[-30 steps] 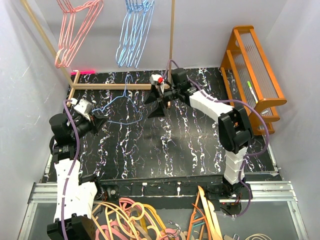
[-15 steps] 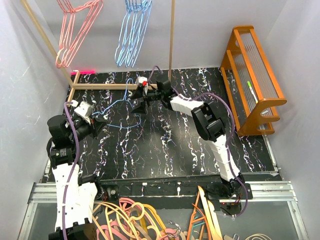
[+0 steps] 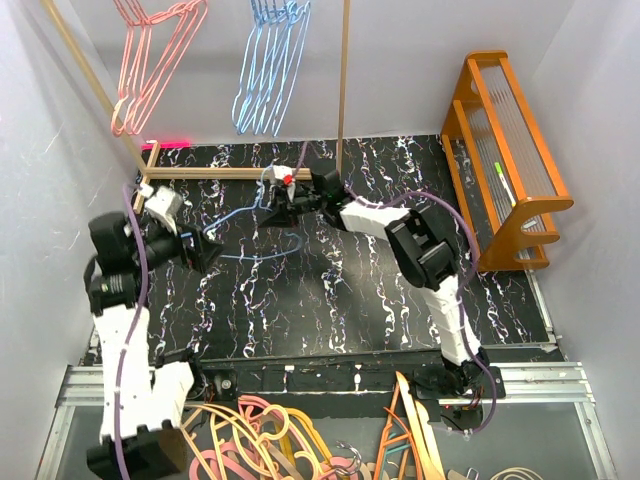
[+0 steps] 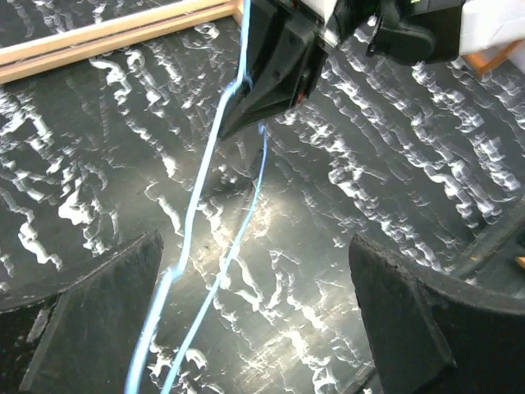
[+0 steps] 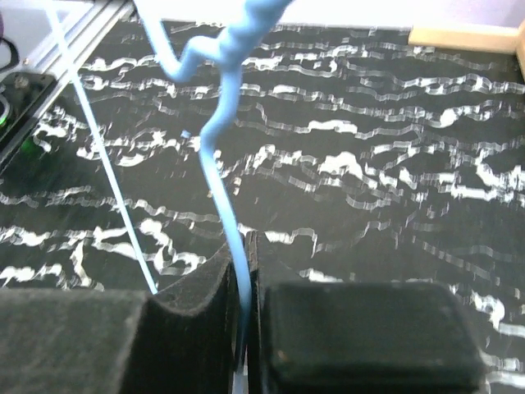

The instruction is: Organize the hangers

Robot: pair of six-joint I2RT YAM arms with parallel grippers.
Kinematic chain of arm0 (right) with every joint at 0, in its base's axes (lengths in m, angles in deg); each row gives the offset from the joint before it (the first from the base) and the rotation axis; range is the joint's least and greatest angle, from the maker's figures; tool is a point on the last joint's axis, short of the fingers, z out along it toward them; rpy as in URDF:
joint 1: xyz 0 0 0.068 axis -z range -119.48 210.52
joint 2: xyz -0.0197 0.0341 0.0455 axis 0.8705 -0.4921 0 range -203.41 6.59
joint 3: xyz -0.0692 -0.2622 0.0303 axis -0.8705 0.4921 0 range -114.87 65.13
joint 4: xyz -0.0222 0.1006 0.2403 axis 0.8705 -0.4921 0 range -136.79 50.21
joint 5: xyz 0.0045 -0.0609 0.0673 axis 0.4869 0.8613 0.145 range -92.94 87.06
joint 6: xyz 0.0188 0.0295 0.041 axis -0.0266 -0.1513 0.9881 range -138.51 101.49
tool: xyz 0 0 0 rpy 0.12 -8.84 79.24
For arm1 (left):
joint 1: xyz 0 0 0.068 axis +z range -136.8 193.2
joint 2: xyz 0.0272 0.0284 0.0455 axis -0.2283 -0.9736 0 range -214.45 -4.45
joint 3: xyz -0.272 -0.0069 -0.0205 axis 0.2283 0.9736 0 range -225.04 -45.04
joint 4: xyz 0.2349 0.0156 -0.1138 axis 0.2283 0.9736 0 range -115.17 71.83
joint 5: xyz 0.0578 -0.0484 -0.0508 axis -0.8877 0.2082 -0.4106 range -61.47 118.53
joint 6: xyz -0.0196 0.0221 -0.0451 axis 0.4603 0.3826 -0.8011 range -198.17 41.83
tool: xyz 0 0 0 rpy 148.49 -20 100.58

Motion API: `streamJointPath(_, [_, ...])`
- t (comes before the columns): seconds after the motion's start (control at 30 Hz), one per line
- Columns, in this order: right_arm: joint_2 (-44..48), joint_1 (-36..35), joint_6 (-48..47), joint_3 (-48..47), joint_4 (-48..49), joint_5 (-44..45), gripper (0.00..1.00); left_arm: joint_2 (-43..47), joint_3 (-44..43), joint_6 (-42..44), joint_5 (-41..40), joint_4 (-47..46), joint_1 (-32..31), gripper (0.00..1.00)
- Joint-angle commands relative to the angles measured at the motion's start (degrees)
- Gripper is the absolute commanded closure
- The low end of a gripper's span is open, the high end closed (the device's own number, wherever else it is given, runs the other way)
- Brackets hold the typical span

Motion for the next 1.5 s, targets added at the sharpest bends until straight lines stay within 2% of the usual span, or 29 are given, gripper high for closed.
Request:
streamJointPath(0.0, [10.40, 5.72, -9.23, 8.64, -5.50, -3.19, 0.92, -14.66, -16.77, 7.53, 11.13, 20.06, -0.14, 0.03])
streamJointPath(0.07, [13.58, 8.46, -15.46, 11.96, -12.24, -4.55, 0.92, -22.79, -23.29, 13.28, 15.11, 32.71, -0.23, 0.03])
streamJointPath(0.17, [18.28, 12.11, -30.94, 13.82, -28.64, -5.54, 0.92, -30.93, -30.28, 34.16, 17.06, 54.70, -0.24, 0.03])
streamJointPath(0.23, [21.14, 13.69, -36.77, 14.99, -37.23, -5.40, 0.92, -33.55, -32.18, 36.19, 15.85, 56.63, -0.24, 0.03])
streamJointPath(0.3, [23.79, 14.64, -38.38, 16.92, -39.43, -5.46, 0.92, -35.02, -33.50, 39.32, 16.63, 56.64, -1.09, 0.03])
streamJointPath(0.4, [26.60, 14.68, -38.93, 18.76, -40.48, -5.97, 0.92, -36.83, -33.56, 45.30, 14.94, 56.03, -9.40, 0.03])
streamJointPath(0.47, [27.72, 14.59, -37.56, 19.48, -39.92, -6.68, 0.92, -36.95, -31.02, 46.97, 12.18, 51.29, -13.82, 0.03])
streamJointPath(0.6, [29.17, 14.60, -38.96, 18.88, -43.09, -7.87, 0.92, -36.95, -25.41, 40.74, 4.82, 27.14, -15.37, 0.03])
streamJointPath(0.67, [29.70, 14.55, -39.94, 18.50, -45.04, -8.21, 0.92, -36.95, -23.72, 43.20, 3.44, 16.75, -15.36, 0.03])
streamJointPath(0.8, [31.44, 14.59, -39.97, 19.32, -45.80, -8.15, 0.92, -34.02, -16.75, 46.68, 6.09, -4.98, -14.96, 0.03])
streamJointPath(0.87, [31.72, 14.55, -39.98, 19.57, -46.05, -8.08, 0.92, -35.00, -16.58, 47.17, 8.98, -9.36, -14.95, 0.03])
streamJointPath(0.93, [33.36, 14.61, -39.78, 19.75, -45.98, -8.14, 0.92, -38.67, -20.33, 52.19, 13.08, -3.13, -15.00, 0.03])
streamJointPath(1.07, [34.70, 14.61, -38.84, 19.85, -46.02, -8.28, 0.92, -46.59, -29.06, 68.03, 21.46, 20.23, -15.19, 0.03])
streamJointPath(1.17, [35.48, 14.59, -38.14, 19.55, -46.02, -8.09, 0.92, -51.14, -34.44, 75.72, 22.88, 35.28, -16.23, 0.03])
streamJointPath(1.33, [36.12, 14.52, -38.40, 19.22, -46.02, -7.55, 0.92, -58.34, -43.12, 89.05, 22.42, 55.05, -17.47, 0.03])
streamJointPath(1.47, [35.96, 14.55, -38.44, 18.37, -46.05, -7.61, 0.92, -60.36, -44.24, 90.27, 20.42, 54.27, -17.66, 0.03])
